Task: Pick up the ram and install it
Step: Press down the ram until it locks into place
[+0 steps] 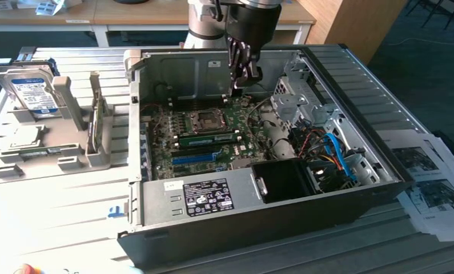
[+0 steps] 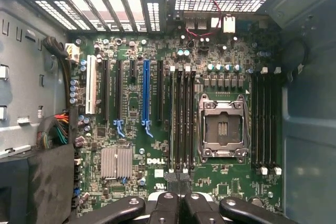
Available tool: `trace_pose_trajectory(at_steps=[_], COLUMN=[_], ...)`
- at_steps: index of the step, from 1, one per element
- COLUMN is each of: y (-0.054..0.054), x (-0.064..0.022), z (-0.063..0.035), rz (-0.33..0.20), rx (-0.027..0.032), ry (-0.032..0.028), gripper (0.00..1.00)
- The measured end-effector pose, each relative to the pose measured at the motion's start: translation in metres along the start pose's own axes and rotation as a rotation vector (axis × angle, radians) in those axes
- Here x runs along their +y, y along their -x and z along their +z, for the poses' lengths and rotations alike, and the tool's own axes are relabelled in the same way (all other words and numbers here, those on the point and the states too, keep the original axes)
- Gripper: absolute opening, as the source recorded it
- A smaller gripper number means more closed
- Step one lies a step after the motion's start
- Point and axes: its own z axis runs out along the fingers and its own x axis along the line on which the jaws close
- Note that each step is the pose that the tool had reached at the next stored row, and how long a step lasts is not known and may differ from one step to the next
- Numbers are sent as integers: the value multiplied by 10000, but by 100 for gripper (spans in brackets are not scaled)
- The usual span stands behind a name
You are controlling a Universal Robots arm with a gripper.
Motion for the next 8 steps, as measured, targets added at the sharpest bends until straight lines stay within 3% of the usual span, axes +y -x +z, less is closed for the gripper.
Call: trace_pose_trajectory(at_steps=[8], y=[-1], x=[-4], z=[89], rz=[0], rx=[-5], ry=[-2], gripper=[10])
